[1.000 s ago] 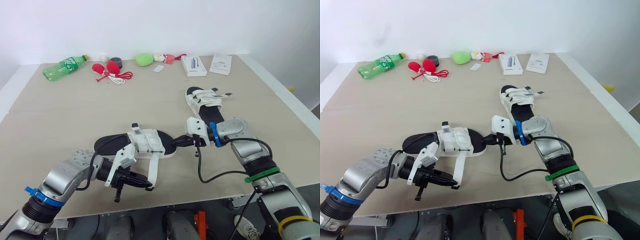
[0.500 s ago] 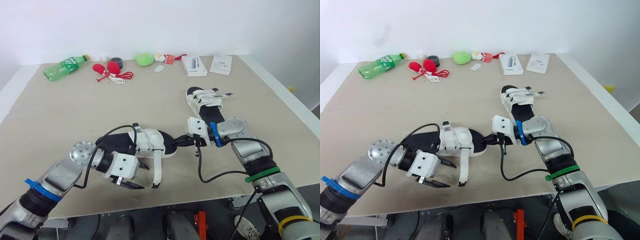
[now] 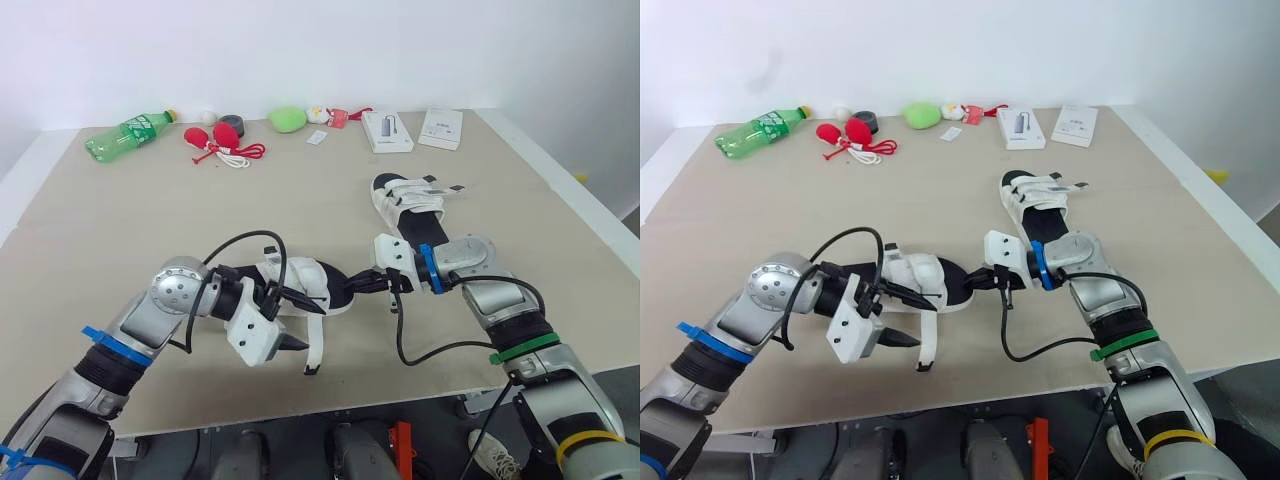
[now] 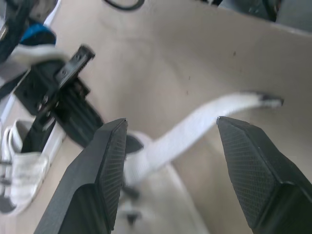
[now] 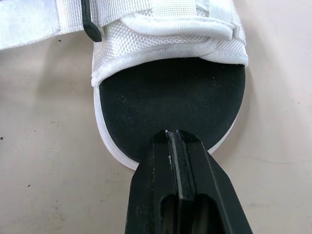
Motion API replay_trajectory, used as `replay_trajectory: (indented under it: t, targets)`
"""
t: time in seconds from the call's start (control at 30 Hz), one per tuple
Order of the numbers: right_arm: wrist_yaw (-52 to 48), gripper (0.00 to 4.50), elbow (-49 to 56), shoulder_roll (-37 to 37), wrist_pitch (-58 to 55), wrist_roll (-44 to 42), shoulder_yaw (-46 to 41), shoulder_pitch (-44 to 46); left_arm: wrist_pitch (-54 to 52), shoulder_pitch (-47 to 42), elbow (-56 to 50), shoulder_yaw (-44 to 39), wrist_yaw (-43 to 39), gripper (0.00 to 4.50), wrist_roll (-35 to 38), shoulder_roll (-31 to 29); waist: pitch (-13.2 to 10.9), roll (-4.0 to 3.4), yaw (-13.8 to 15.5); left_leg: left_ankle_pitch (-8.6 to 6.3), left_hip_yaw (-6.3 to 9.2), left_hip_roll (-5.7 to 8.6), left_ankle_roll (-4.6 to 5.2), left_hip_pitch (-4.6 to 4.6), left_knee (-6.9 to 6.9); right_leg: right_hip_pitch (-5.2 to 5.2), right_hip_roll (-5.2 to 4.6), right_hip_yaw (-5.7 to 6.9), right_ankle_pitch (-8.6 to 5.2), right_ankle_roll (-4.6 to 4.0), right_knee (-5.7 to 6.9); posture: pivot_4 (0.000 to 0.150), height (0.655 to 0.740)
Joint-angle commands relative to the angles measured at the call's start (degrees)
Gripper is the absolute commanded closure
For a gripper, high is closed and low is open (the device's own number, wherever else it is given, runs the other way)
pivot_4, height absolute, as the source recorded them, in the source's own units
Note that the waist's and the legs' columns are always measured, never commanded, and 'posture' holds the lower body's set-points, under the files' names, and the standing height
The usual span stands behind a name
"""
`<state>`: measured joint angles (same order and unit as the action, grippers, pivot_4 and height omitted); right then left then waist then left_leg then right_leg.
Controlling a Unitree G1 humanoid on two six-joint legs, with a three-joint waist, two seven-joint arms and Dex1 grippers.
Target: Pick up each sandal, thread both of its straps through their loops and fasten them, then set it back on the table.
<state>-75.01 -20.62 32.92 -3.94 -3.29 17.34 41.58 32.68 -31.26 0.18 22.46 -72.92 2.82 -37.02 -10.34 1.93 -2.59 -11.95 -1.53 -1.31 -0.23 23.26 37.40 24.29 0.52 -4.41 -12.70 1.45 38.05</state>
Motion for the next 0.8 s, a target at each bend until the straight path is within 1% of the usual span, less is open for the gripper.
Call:
replay_trajectory:
  t: [0.03,0.17,0.2,0.27,0.33,0.37,0.4,0.43,0.6,0.67,0.73,0.8]
  targets:
    - [-0.48,4.50,-0.71,1.21,-0.70,1.62,0.80,-1.19,0.43,0.16,-2.07,1.02,-0.04,1.50,0.48,0.46,0.00,0.00,0.00,0.00,0.01,0.00,0.00,0.00,0.00,0.00,0.01,0.00,0.00,0.00,0.00,0.150,0.7400]
    - [-0.44,4.50,-0.49,1.22,-1.13,1.58,0.77,-1.02,0.66,-0.22,-0.96,2.64,-0.59,1.50,-0.62,1.10,0.00,0.00,0.01,0.00,0.01,0.00,0.00,0.00,0.00,0.00,0.01,-0.01,0.00,0.00,0.00,0.150,0.7400]
    - [-0.44,4.50,-0.51,1.25,-1.14,1.60,0.77,-0.99,0.58,-0.40,-0.81,2.89,-0.56,1.70,-0.68,1.23,0.00,0.00,0.01,0.00,0.00,0.00,0.00,0.00,0.00,0.00,0.01,-0.02,0.00,0.01,0.00,0.150,0.7400]
    - [-0.47,4.50,-0.68,1.31,-1.13,1.64,0.74,-0.87,0.12,-0.96,-0.45,3.28,-0.54,2.24,-1.01,1.55,0.00,0.00,0.01,0.00,0.00,0.00,0.00,0.00,0.01,0.00,0.01,-0.02,0.00,0.00,0.00,0.150,0.7400]
    - [-0.51,4.50,-0.79,1.33,-1.21,1.68,0.76,-0.75,-0.03,-1.64,0.59,3.76,-0.87,3.14,-1.94,1.70,0.00,0.00,0.03,0.00,0.01,0.00,0.00,0.00,0.01,0.00,0.02,-0.02,0.00,0.00,0.00,0.150,0.7400]
    - [-0.53,4.50,-0.75,1.35,-1.27,1.68,0.76,-0.75,0.11,-1.97,1.25,4.03,-1.10,3.33,-2.45,1.69,0.00,0.00,0.04,0.00,0.01,0.00,0.00,0.00,0.02,-0.01,0.03,-0.02,0.00,0.00,0.01,0.150,0.7400]
    - [-0.57,4.50,-0.68,1.39,-1.34,1.65,0.76,-0.78,0.28,-2.30,1.92,4.28,-1.20,4.10,-3.01,1.64,0.00,0.00,0.04,0.00,0.01,0.00,0.00,0.00,0.02,-0.01,0.04,-0.02,0.00,0.00,0.01,0.150,0.7400]
    - [-0.63,4.50,-0.59,1.44,-1.41,1.63,0.77,-0.83,0.68,-2.67,2.62,4.45,-1.18,4.44,-3.60,1.63,0.00,0.00,0.04,0.00,0.01,0.00,0.00,0.00,0.02,-0.01,0.04,-0.03,0.00,0.00,0.01,0.150,0.7400]
    - [-0.63,4.50,-0.74,1.62,-1.56,1.66,0.66,-0.71,0.59,-3.93,4.09,4.58,-1.27,4.44,-4.46,1.83,0.00,0.00,0.04,0.00,0.01,0.00,0.00,0.01,0.02,-0.01,0.04,-0.03,0.00,0.00,0.00,0.150,0.7400]
    - [-0.61,4.50,-0.74,1.65,-1.61,1.64,0.61,-0.70,-0.48,-4.35,4.18,4.10,-1.20,4.44,-3.76,1.95,0.00,0.00,0.04,0.00,0.01,0.01,0.00,0.01,0.02,-0.01,0.03,-0.03,0.00,0.00,0.00,0.150,0.7400]
    - [-0.61,4.50,-0.71,1.68,-1.66,1.58,0.56,-0.75,-2.81,-4.71,4.07,3.27,-0.98,4.44,-2.39,2.30,0.00,0.00,0.04,0.00,0.01,0.01,0.00,0.01,0.02,-0.01,0.03,-0.03,0.00,0.01,0.01,0.150,0.7400]
    - [-0.56,4.50,-0.70,1.72,-1.64,1.59,0.52,-0.84,-8.94,-4.84,3.21,1.52,-0.34,4.44,0.98,3.24,0.00,0.00,0.04,0.00,0.02,0.01,0.00,0.01,0.03,-0.01,0.04,-0.03,0.00,0.01,0.01,0.150,0.7400]
